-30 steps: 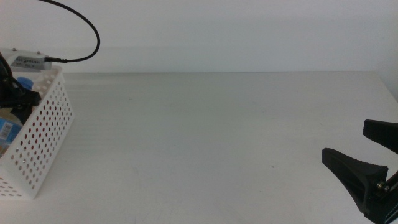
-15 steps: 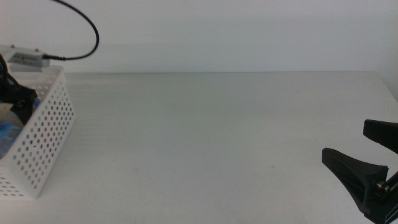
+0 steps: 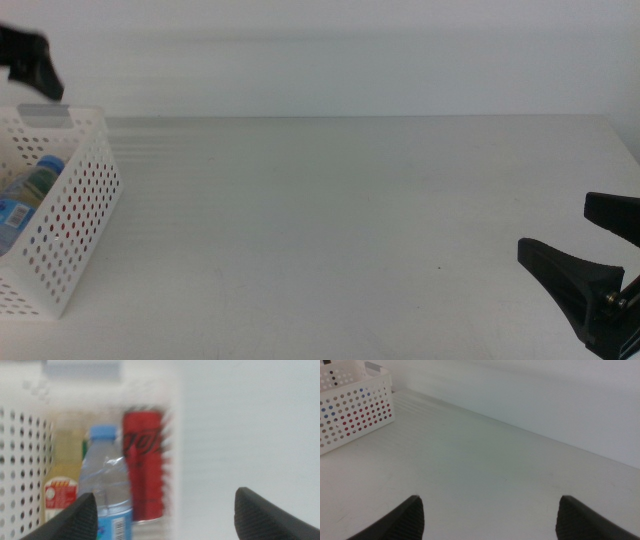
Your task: Use arms to grab the bottles and put them into the dustbin to the left of the table.
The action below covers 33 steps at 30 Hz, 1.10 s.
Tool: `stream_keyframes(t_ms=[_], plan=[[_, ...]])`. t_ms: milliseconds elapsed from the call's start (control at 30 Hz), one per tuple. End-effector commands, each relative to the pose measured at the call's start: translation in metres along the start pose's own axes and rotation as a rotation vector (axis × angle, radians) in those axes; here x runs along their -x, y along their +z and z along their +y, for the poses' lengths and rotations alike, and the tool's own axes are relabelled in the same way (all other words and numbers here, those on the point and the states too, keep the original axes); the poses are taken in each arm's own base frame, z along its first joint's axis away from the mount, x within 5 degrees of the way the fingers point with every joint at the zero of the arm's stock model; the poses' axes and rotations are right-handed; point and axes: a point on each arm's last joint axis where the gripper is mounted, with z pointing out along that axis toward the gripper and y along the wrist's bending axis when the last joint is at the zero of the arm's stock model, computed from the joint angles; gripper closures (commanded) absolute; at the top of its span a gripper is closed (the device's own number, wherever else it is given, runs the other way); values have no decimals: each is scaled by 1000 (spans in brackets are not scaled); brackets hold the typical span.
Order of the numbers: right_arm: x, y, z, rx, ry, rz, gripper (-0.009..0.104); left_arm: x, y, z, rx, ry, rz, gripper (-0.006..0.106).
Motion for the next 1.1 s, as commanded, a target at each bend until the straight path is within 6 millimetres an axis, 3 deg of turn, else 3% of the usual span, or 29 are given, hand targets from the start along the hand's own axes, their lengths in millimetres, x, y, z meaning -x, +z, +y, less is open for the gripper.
stream_keyframes(t_ms=[0,233,433,567,700,867,1067], plan=[[17,-2,0,5,-16,-101,22,3,-55,-25,-21,52,-193,10],[17,-2,0,5,-16,-101,22,-18,-110,-69,-51,127,-369,10],[17,-2,0,5,-16,-101,22,-54,-128,-94,-82,149,-520,10],[17,-2,0,5,-16,-101,22,-82,-133,-101,-86,157,-614,10],[17,-2,0,5,-16,-101,22,-102,-125,-101,-75,142,-693,10],[17,-2,0,5,-16,-101,22,-116,-116,-99,-51,121,-776,10],[17,-2,0,5,-16,-101,22,-118,-113,-99,-67,99,-775,10]])
